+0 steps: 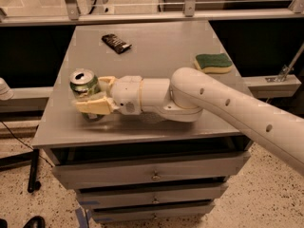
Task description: Move green can near sponge
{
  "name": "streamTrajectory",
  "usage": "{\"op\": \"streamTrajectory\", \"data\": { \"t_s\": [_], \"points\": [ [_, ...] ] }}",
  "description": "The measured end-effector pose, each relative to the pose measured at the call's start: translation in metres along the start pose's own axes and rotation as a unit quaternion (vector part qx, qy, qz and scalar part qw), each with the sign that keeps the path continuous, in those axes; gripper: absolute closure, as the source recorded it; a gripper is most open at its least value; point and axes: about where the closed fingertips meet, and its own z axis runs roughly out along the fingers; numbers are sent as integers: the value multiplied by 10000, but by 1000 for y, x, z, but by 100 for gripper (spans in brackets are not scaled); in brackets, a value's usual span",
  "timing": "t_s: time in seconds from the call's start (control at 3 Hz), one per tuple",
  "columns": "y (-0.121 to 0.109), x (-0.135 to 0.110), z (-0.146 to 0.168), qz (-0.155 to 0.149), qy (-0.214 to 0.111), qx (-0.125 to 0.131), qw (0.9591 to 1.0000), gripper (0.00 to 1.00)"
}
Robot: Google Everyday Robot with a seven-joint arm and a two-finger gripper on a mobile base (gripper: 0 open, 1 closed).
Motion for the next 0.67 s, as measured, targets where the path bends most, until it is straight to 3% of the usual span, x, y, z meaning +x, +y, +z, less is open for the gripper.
{"op": "streamTrajectory", "data": {
  "t_s": [0.33, 0.67],
  "points": [
    [-12, -3, -22, -112, 78, 239, 9996, 86],
    [-27, -9, -61, -304, 277, 569, 9975, 100]
  ]
}}
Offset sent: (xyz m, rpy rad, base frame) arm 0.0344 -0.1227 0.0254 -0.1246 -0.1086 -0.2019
